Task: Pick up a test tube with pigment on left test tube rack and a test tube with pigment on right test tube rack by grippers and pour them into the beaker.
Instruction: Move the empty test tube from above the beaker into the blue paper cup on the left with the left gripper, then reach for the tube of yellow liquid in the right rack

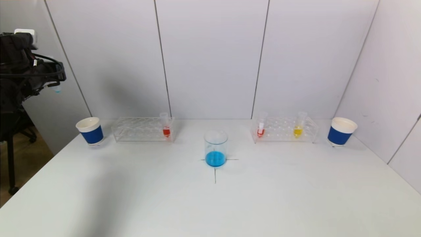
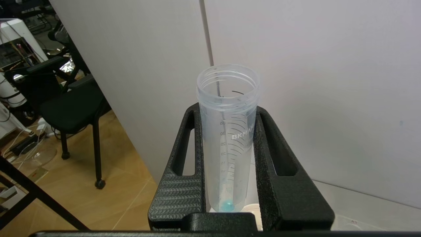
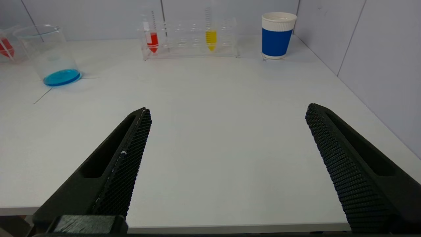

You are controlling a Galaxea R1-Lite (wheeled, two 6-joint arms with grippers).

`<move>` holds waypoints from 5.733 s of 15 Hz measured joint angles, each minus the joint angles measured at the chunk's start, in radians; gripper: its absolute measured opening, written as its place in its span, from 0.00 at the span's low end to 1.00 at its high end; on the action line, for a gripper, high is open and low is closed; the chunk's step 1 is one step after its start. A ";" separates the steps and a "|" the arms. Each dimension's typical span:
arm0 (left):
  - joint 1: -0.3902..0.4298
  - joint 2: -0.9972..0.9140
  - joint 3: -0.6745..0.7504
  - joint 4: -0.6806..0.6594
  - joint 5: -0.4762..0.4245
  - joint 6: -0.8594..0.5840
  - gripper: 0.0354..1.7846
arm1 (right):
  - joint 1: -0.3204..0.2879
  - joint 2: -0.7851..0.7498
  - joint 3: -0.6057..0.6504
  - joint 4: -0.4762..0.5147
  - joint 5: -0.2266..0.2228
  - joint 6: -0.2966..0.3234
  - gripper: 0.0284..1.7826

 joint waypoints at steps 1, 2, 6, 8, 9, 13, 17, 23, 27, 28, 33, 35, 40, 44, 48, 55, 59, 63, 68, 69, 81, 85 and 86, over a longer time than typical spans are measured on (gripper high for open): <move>0.000 0.004 0.017 -0.017 -0.001 0.000 0.24 | 0.000 0.000 0.000 0.000 0.000 0.000 0.96; 0.000 0.010 0.035 -0.041 -0.001 -0.002 0.24 | 0.000 0.000 0.000 0.000 0.000 0.000 0.96; -0.001 0.040 0.118 -0.148 -0.002 -0.001 0.24 | 0.000 0.000 0.000 0.000 0.000 0.000 0.96; -0.001 0.057 0.161 -0.204 -0.002 -0.001 0.24 | 0.000 0.000 0.000 0.000 0.000 0.000 0.96; -0.001 0.066 0.183 -0.232 -0.003 -0.001 0.24 | 0.000 0.000 0.000 0.000 0.000 0.000 0.96; -0.005 0.116 0.273 -0.378 -0.004 0.002 0.24 | 0.000 0.000 0.000 0.000 0.000 0.000 0.96; -0.019 0.170 0.331 -0.486 -0.003 -0.001 0.24 | 0.000 0.000 0.000 0.000 0.000 0.000 0.96; -0.040 0.250 0.366 -0.606 -0.003 -0.002 0.24 | 0.000 0.000 0.000 0.000 0.000 0.000 0.96; -0.040 0.301 0.366 -0.631 -0.004 -0.002 0.24 | 0.000 0.000 0.000 0.000 0.000 0.000 0.96; -0.040 0.312 0.364 -0.636 -0.004 -0.003 0.24 | 0.000 0.000 0.000 0.000 0.000 0.000 0.96; -0.040 0.360 0.358 -0.661 -0.004 -0.002 0.24 | 0.000 0.000 0.000 0.000 0.000 0.000 0.96; -0.040 0.369 0.356 -0.662 -0.003 -0.002 0.24 | 0.000 0.000 0.000 0.000 0.000 0.000 0.96; -0.040 0.372 0.353 -0.663 -0.003 -0.002 0.24 | 0.000 0.000 0.000 0.000 0.000 0.000 0.96; -0.040 0.372 0.350 -0.662 0.001 -0.001 0.24 | 0.000 0.000 0.000 0.000 0.000 0.000 0.96; -0.040 0.372 0.344 -0.662 0.001 -0.002 0.34 | 0.000 0.000 0.000 0.000 0.000 0.000 0.96; -0.039 0.373 0.343 -0.662 0.001 -0.001 0.90 | 0.000 0.000 0.000 0.000 0.000 0.000 0.96; -0.039 0.373 0.345 -0.662 0.000 0.000 0.99 | 0.000 0.000 0.000 0.000 0.000 0.000 0.96; -0.039 0.365 0.347 -0.658 0.001 0.000 0.99 | 0.000 0.000 0.000 0.000 0.000 0.000 0.96; -0.054 0.280 0.378 -0.627 0.006 0.000 0.99 | 0.000 0.000 0.000 0.000 0.000 0.000 0.96; -0.064 0.247 0.392 -0.613 0.006 -0.001 0.99 | 0.000 0.000 0.000 0.000 0.000 0.000 0.96; -0.271 -0.464 0.834 -0.411 0.043 0.000 0.99 | 0.000 0.000 0.000 0.000 0.000 0.000 0.96; -0.316 -0.755 0.977 -0.254 0.045 -0.002 0.99 | 0.000 0.000 0.000 0.000 0.000 0.000 0.96; -0.321 -0.825 1.006 -0.213 0.048 -0.001 0.99 | 0.000 0.000 0.000 0.000 0.000 0.000 0.96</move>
